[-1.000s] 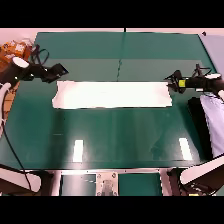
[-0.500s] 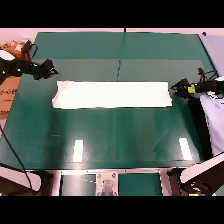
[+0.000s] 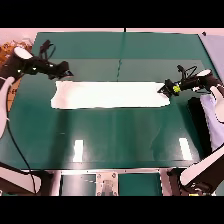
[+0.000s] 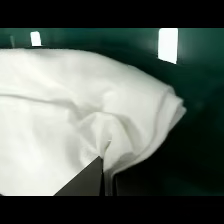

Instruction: Fold the shirts.

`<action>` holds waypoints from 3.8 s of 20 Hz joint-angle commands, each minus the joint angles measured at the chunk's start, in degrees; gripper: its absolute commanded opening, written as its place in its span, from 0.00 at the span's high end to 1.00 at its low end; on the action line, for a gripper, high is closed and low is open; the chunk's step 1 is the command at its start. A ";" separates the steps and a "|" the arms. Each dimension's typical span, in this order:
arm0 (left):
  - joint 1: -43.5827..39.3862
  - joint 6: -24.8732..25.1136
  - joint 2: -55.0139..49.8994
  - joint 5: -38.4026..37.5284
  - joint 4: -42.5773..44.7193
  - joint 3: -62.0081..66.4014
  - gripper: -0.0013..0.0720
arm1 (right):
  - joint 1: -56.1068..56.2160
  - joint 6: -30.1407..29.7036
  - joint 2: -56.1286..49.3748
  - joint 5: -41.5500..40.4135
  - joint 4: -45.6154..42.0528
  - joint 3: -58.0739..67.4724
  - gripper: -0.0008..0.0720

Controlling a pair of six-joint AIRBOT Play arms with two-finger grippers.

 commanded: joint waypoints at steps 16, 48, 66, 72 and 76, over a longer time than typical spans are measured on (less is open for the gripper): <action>-32.65 -0.28 -20.15 21.20 -11.02 6.60 0.95 | 4.20 8.52 20.92 17.11 14.10 10.86 0.96; 12.87 -3.45 -8.44 -28.28 29.31 30.45 0.95 | 52.70 12.79 -5.14 -36.85 28.85 11.85 0.94; 12.87 -3.48 -8.44 -27.19 29.38 30.45 0.95 | 29.20 12.22 -2.12 -15.80 19.61 -6.88 0.19; 12.87 -3.48 -8.44 -27.82 29.38 30.45 0.95 | 35.04 9.79 -2.91 -19.98 29.68 -2.21 0.88; 12.87 -3.45 -8.44 -27.87 29.38 30.45 0.95 | 33.64 10.49 -1.60 -16.48 30.08 9.03 0.96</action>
